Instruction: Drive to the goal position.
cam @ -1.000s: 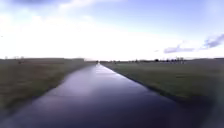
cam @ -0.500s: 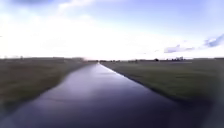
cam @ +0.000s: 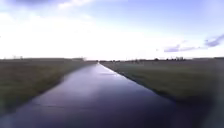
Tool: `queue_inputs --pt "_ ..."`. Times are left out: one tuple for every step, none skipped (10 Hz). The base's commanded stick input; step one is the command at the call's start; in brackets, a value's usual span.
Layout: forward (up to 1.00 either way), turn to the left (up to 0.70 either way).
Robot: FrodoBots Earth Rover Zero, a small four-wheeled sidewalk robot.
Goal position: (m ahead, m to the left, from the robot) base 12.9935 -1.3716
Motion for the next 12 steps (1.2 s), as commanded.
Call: queue_inputs --pt "0.45 0.0" --pt "0.45 0.0" --pt "0.45 0.0" --pt "0.45 0.0" --pt "0.45 0.0" --pt "0.45 0.0" --pt "0.45 0.0" --pt "0.45 0.0" --pt "0.45 0.0" --pt "0.45 0.0" --pt "0.45 0.0" --pt "0.45 0.0"
